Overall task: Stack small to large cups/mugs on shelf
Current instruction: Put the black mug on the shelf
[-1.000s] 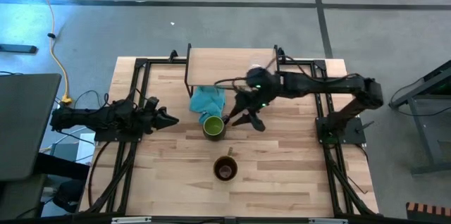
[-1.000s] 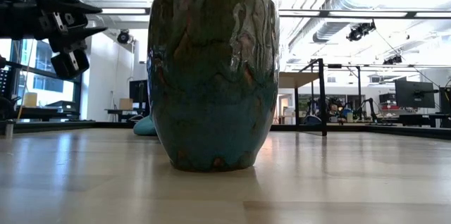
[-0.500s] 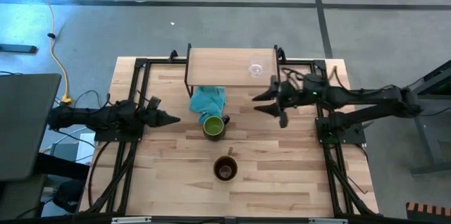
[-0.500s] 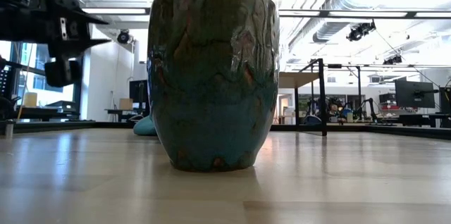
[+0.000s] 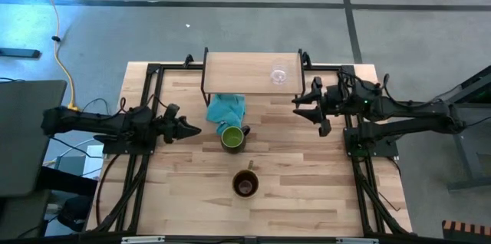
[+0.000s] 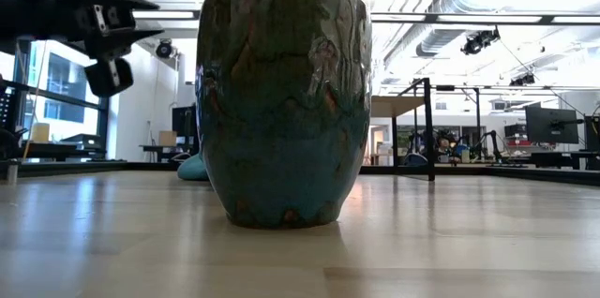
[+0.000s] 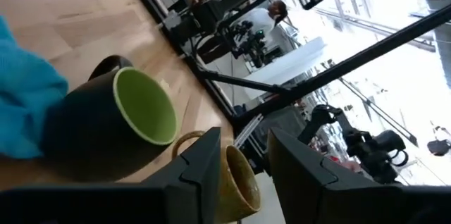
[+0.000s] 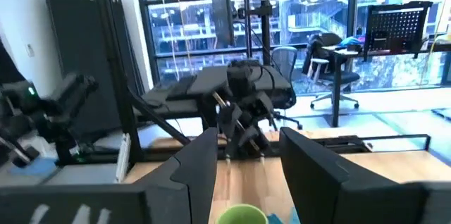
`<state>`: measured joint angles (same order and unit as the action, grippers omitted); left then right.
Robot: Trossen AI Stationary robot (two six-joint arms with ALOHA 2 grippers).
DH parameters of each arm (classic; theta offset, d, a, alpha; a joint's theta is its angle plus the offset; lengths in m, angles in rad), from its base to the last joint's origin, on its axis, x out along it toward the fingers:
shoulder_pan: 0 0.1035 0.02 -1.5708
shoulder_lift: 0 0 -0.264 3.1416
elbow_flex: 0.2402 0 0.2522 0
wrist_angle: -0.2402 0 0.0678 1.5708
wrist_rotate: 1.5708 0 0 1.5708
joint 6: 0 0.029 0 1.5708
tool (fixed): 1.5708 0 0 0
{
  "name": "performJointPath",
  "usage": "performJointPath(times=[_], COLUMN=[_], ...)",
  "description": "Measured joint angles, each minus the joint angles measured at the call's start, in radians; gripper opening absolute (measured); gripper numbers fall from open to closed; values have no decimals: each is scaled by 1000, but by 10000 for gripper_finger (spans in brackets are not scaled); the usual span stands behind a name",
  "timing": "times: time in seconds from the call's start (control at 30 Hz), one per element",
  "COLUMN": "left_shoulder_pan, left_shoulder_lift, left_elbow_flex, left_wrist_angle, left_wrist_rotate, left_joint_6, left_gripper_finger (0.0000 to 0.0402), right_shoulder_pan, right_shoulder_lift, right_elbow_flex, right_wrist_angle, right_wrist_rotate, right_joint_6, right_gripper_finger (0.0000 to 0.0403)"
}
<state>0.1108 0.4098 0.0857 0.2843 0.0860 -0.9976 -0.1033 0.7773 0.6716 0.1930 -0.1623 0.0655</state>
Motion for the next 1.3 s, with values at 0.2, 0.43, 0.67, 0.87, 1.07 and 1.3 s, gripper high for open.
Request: performJointPath(times=[0.2, 0.43, 0.67, 0.87, 1.07, 1.3], left_shoulder_pan=[0, 0, 0, 0, -1, 0], left_shoulder_lift=[20, 21, 84, 178, 300, 508], left_elbow_flex=[13, 13, 13, 13, 40, 182], left_wrist_angle=[-5, -52, -119, 41, 122, 23], left_wrist_rotate=[0, 0, 36, 67, 82, 66], left_joint_6=[42, 66, -170, -280, -399, -410], left_gripper_finger=[106, 106, 106, 106, 106, 106], right_shoulder_pan=[-8, -8, -8, -8, -8, -8], right_shoulder_lift=[-5, -4, -4, -3, -3, -3], right_elbow_flex=[0, 0, 0, 0, 0, 0], right_wrist_angle=[-80, -199, -234, -234, -234, -241], right_wrist_rotate=[-4, 48, 75, 116, 155, 160], right_joint_6=[18, 123, 163, 162, 151, 143], right_gripper_finger=[144, 144, 144, 144, 144, 144])
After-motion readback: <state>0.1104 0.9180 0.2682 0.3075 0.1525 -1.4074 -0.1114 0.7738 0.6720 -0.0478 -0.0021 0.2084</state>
